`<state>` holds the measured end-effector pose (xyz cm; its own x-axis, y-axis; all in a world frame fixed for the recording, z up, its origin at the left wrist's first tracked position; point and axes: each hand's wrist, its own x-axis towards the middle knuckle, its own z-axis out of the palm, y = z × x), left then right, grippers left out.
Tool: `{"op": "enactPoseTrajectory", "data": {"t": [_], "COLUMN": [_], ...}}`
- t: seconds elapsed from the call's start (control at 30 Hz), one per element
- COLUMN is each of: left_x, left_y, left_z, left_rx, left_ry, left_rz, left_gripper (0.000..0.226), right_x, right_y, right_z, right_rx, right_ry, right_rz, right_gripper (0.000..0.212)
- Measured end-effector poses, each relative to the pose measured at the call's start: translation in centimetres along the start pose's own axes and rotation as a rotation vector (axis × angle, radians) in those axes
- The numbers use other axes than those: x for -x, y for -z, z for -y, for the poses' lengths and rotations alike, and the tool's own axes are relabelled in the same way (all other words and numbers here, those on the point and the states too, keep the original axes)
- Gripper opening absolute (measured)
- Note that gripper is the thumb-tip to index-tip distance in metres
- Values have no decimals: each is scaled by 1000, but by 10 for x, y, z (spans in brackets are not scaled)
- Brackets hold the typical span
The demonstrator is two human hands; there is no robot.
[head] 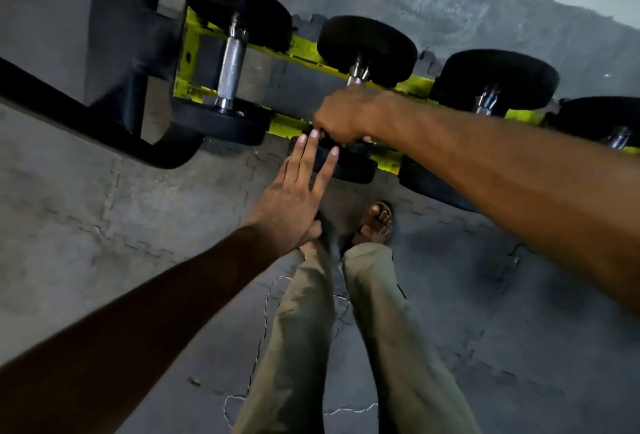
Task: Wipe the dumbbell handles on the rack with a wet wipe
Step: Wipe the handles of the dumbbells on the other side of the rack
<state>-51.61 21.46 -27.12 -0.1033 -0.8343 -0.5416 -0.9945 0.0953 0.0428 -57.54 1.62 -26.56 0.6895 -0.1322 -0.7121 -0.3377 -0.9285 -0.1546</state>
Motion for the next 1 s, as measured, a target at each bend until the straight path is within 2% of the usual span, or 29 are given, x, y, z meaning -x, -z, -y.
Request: {"op": "enactPoseTrajectory", "data": {"t": [0.1, 0.13, 0.2, 0.27, 0.4, 0.47, 0.53, 0.63, 0.8, 0.87, 0.93, 1.0], "left_x": [1, 2, 3, 5, 4, 3, 2, 4, 3, 3, 4, 5], "left_y": [2, 2, 2, 1, -1, -1, -1, -3, -7, -8, -10, -13], "left_z": [0, -1, -3, -3, 2, 5, 6, 7, 9, 9, 9, 10], "left_rx": [21, 21, 14, 28, 39, 41, 46, 61, 80, 85, 85, 85], "left_ry": [11, 14, 8, -6, -23, -35, -43, -43, -44, -52, -59, -63], "left_rz": [20, 28, 23, 8, -7, -14, -24, -36, -33, -29, -38, -54], "left_gripper": [133, 133, 131, 130, 129, 127, 125, 125, 127, 126, 125, 122], "right_x": [-31, -33, -27, -12, 10, 15, 17, 6, -15, -20, -32, -48], "right_y": [6, 6, 0, -14, -50, -68, -84, -108, -122, -111, -98, -83], "right_z": [13, 14, 7, -2, -1, 6, 9, 15, 12, 0, -14, -27], "right_rx": [-70, -117, -230, -273, -392, -503, -663, -1065, -1846, -2112, -2464, -2807], "right_ry": [-25, -45, -61, -30, -57, -182, -399, -632, -768, -729, -561, -483], "right_rz": [256, 271, 167, -6, -274, -375, -457, -447, -549, -591, -604, -632], "right_gripper": [19, 16, 16, 12, 18, 19, 17, 12, 16, 20, 28, 33]}}
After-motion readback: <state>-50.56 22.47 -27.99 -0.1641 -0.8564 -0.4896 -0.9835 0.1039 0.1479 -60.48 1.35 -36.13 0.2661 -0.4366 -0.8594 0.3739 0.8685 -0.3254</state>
